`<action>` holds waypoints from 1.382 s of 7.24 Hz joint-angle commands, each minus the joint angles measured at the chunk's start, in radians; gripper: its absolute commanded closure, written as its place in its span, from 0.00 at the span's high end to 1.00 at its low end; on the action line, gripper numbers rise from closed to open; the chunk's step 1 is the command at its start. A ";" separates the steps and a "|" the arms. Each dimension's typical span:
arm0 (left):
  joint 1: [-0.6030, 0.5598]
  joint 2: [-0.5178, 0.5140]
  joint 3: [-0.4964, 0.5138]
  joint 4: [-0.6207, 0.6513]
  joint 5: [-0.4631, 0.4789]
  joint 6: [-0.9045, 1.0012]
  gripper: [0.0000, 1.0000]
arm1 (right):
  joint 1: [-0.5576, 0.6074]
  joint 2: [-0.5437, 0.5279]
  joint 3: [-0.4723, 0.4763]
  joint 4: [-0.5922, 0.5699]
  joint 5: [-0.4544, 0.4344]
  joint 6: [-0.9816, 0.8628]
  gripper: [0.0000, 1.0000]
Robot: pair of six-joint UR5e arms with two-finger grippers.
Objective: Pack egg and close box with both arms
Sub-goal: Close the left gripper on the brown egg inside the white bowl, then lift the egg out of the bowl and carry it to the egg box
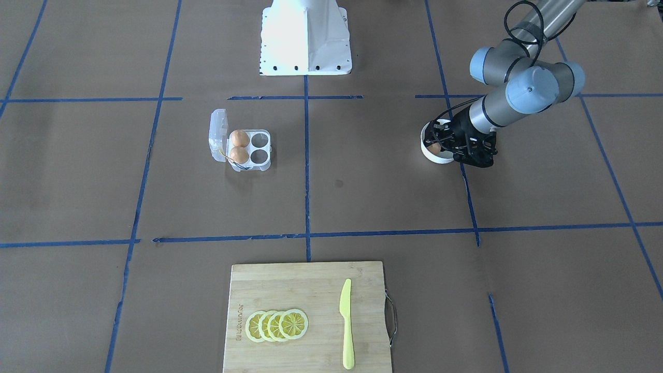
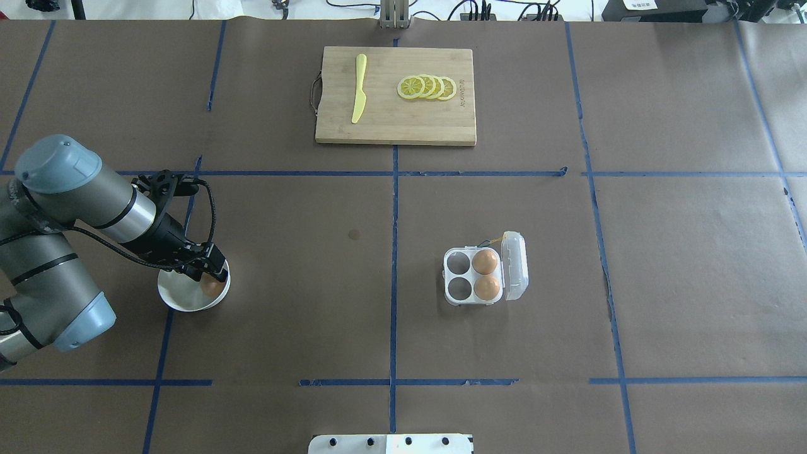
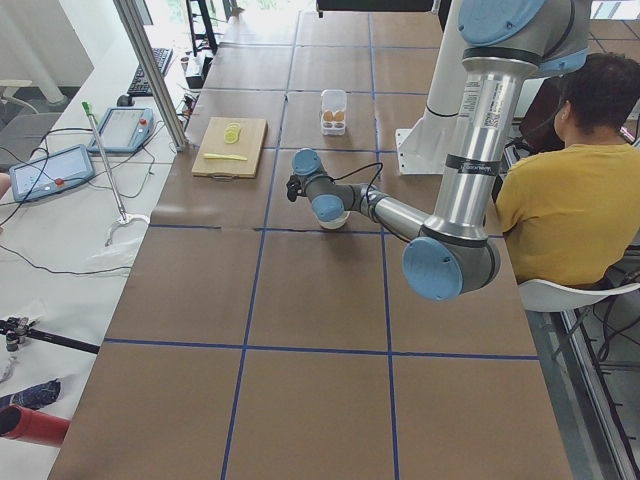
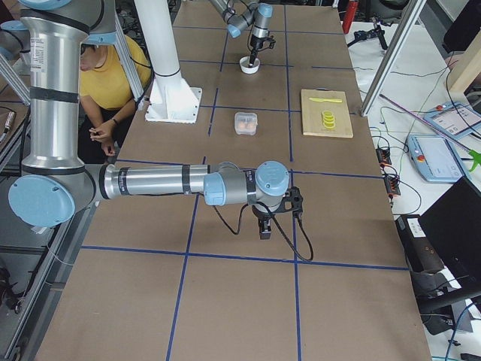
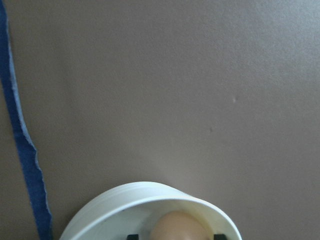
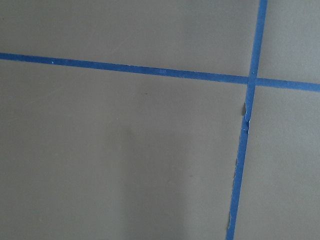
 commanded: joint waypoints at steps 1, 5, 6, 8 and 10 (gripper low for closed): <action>0.001 0.005 -0.001 0.001 0.003 0.000 0.14 | 0.000 0.000 0.001 0.000 0.000 0.002 1.00; -0.016 0.033 -0.047 0.006 0.000 -0.003 0.00 | 0.000 0.000 0.003 0.000 0.000 0.002 1.00; -0.016 0.065 -0.087 0.007 0.000 -0.003 0.00 | 0.000 0.000 0.004 0.002 0.000 0.002 1.00; -0.017 0.088 -0.158 0.010 0.000 -0.003 0.00 | 0.000 0.000 0.007 0.002 0.002 0.002 1.00; -0.004 -0.003 -0.138 0.023 0.000 -0.044 0.00 | 0.000 0.002 0.012 0.002 0.002 0.002 1.00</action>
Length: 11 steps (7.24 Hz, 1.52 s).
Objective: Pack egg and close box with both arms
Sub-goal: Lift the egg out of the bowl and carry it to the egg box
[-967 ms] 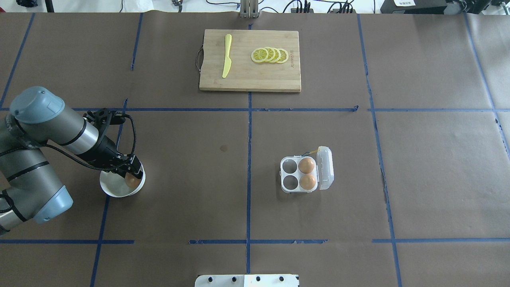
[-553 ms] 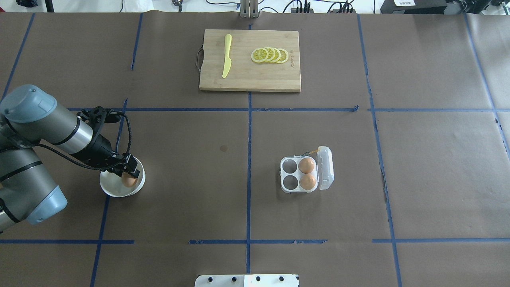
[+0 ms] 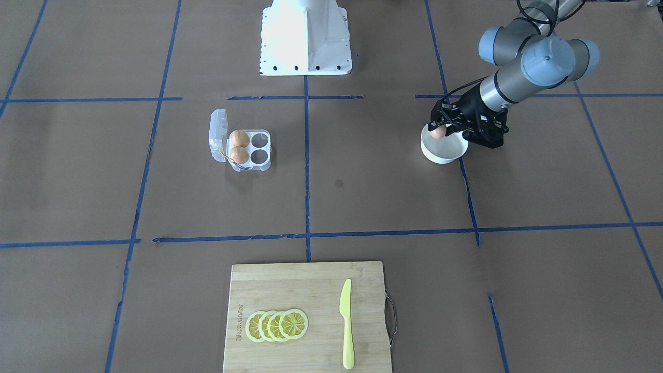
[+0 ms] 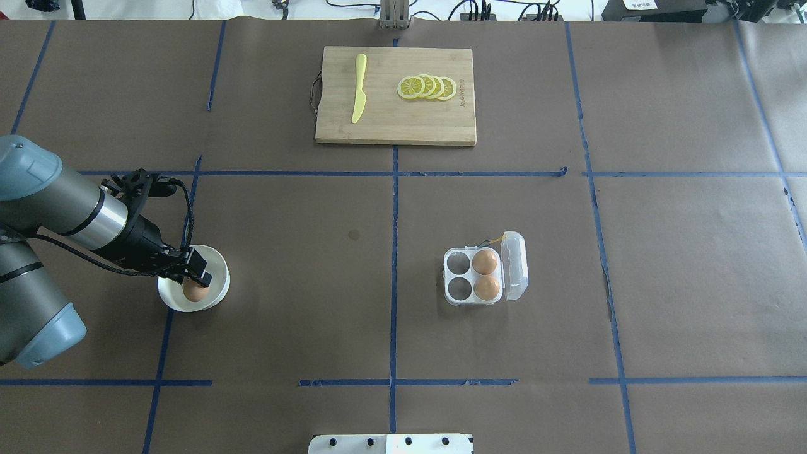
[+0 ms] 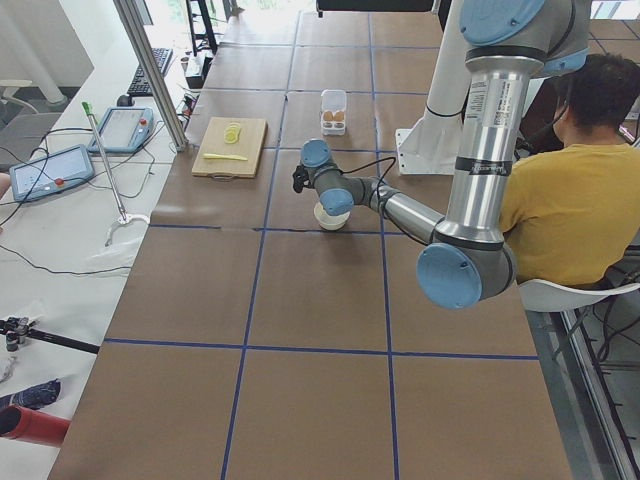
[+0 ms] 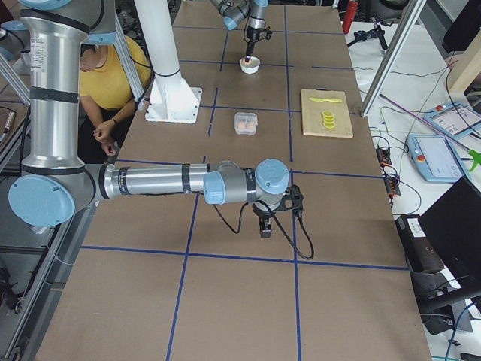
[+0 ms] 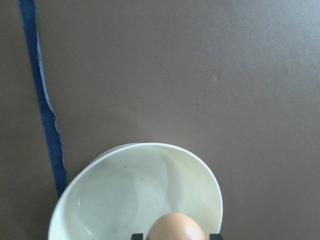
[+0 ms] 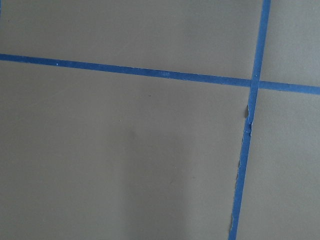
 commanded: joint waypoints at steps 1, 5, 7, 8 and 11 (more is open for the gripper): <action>0.007 -0.166 0.020 0.091 0.002 -0.028 0.00 | 0.000 0.003 0.003 0.000 0.000 0.000 1.00; 0.141 -0.499 0.161 0.184 0.100 -0.140 0.00 | 0.000 0.004 -0.002 0.000 0.008 0.000 1.00; 0.228 -0.636 0.292 0.163 0.195 -0.171 0.00 | -0.002 0.004 -0.002 0.000 0.009 0.000 1.00; 0.261 -0.685 0.362 0.090 0.259 -0.215 0.00 | -0.002 0.004 -0.001 0.000 0.009 0.000 1.00; 0.284 -0.756 0.444 0.042 0.298 -0.232 0.00 | -0.003 0.004 -0.001 -0.002 0.028 0.000 1.00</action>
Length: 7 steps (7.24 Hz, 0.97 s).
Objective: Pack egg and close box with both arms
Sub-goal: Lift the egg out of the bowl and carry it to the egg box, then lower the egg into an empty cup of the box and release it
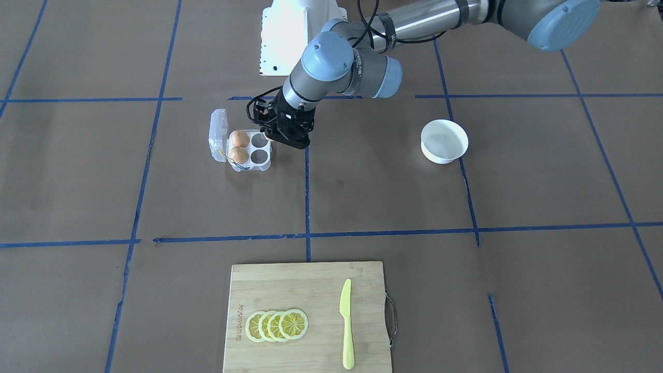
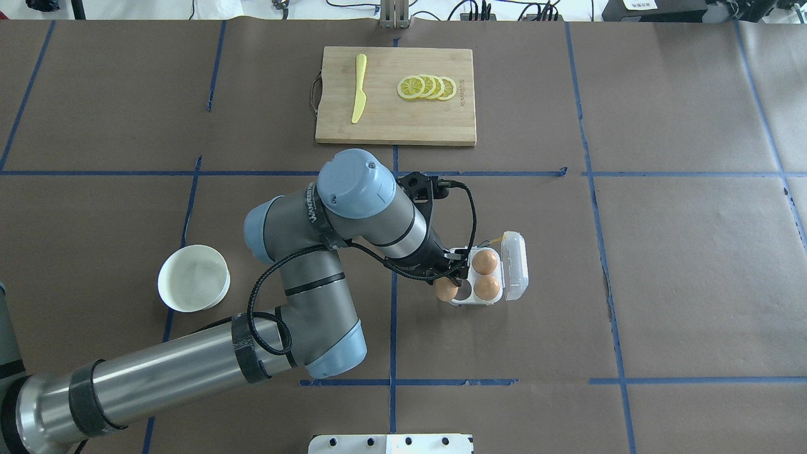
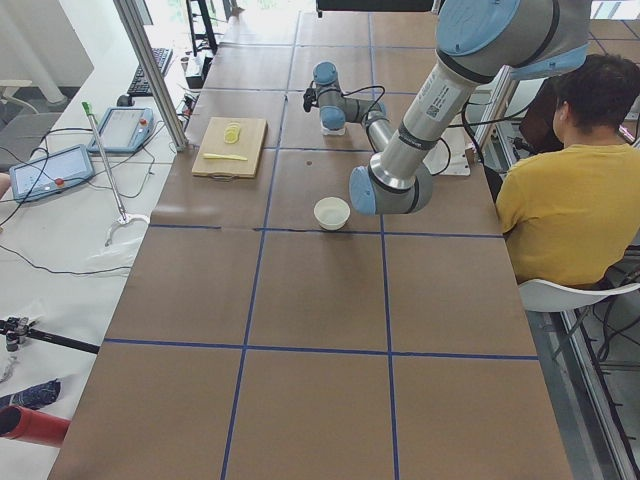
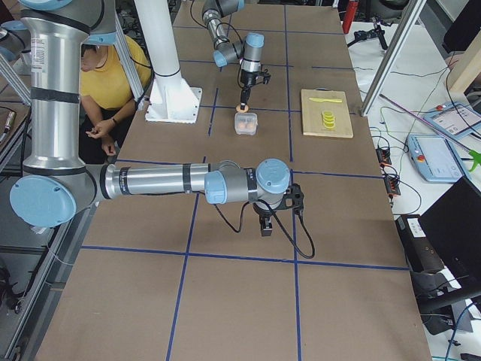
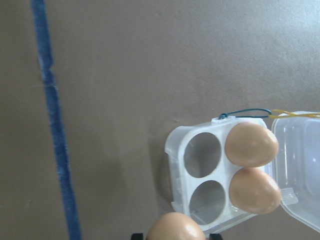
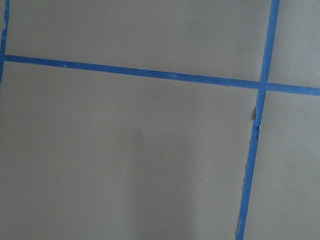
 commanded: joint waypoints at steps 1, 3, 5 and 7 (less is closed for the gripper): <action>0.010 -0.034 0.041 -0.031 0.044 -0.005 0.00 | -0.001 0.000 -0.001 0.000 0.008 0.000 1.00; 0.010 -0.050 0.040 -0.033 0.044 -0.025 0.00 | -0.001 -0.002 -0.001 0.000 0.008 0.000 1.00; 0.010 -0.045 0.020 -0.027 0.044 -0.027 0.00 | -0.001 -0.002 -0.003 0.000 0.007 0.000 1.00; 0.011 -0.044 0.024 -0.028 0.044 -0.024 0.00 | -0.002 0.000 -0.003 0.000 0.007 0.000 1.00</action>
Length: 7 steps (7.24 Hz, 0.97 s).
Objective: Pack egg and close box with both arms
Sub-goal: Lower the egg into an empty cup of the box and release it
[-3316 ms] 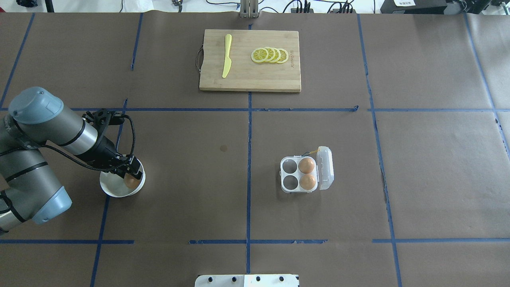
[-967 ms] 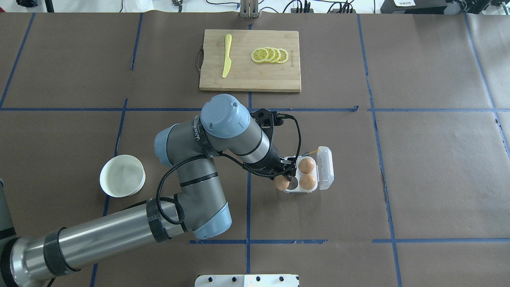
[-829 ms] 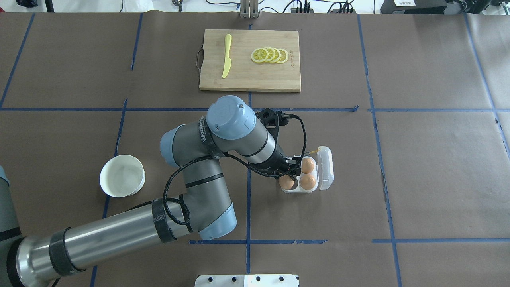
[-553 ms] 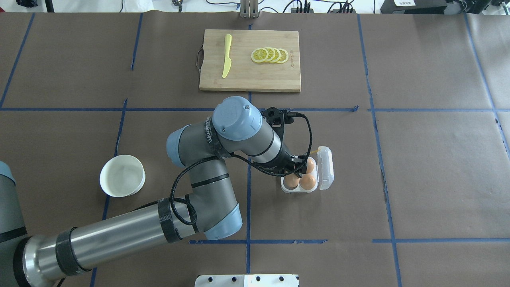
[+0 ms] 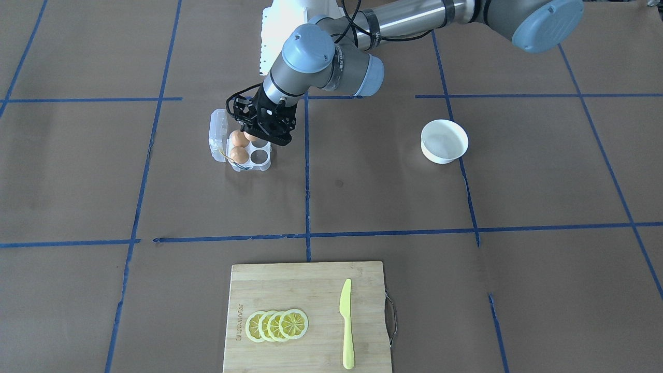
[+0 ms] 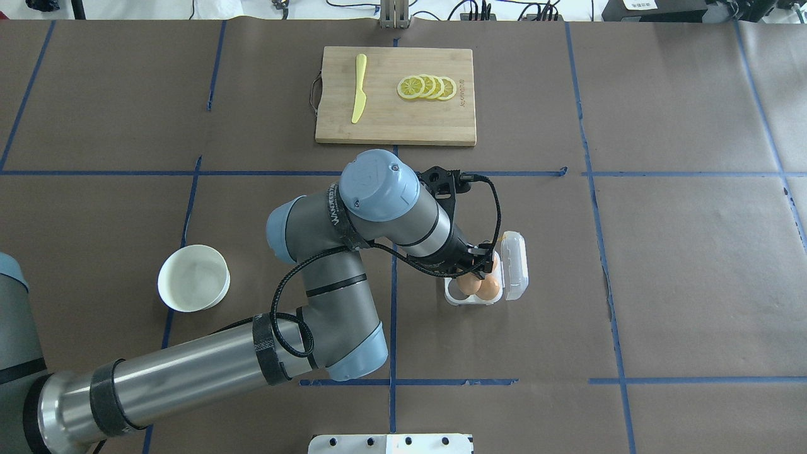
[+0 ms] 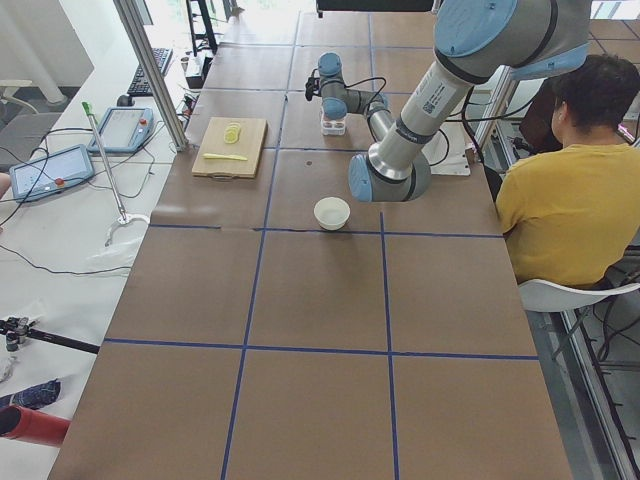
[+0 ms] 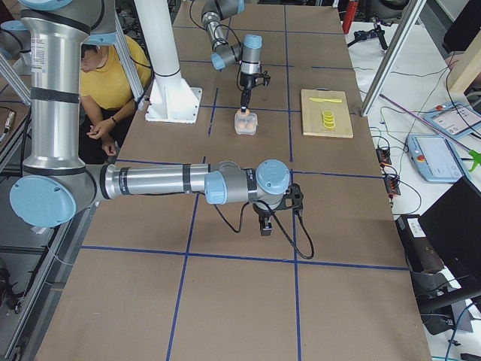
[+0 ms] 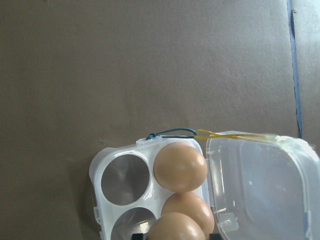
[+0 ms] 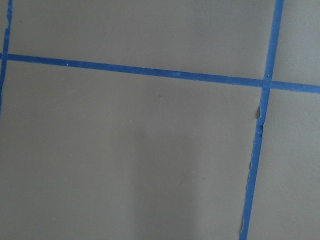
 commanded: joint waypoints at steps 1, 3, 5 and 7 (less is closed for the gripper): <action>0.003 0.000 0.002 -0.001 0.002 0.002 0.29 | -0.001 0.001 0.000 0.000 0.000 0.000 1.00; 0.003 0.002 0.005 -0.001 0.005 0.006 0.79 | -0.001 0.001 0.000 0.000 0.000 0.000 1.00; 0.007 0.002 0.007 -0.002 0.037 0.009 0.92 | -0.001 0.001 0.000 0.000 0.000 0.000 1.00; 0.009 0.002 0.005 -0.002 0.038 0.014 0.95 | -0.001 -0.001 0.000 0.000 0.000 0.002 1.00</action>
